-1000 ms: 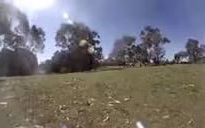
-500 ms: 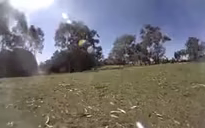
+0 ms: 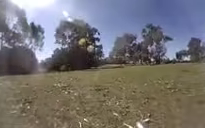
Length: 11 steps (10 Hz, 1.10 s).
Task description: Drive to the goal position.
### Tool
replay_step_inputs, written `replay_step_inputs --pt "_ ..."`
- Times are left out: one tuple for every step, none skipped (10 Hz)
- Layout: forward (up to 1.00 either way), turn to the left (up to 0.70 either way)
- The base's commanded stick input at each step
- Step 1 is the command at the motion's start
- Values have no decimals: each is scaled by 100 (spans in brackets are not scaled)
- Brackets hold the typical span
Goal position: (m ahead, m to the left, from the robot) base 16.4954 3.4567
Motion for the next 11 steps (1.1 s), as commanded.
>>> replay_step_inputs --pt "85 0" --pt "85 0" --pt "85 0" --pt "85 0" --pt "85 0" --pt "85 0" --pt "85 0" --pt "85 0" --pt "85 0" --pt "85 0" --pt "85 0"
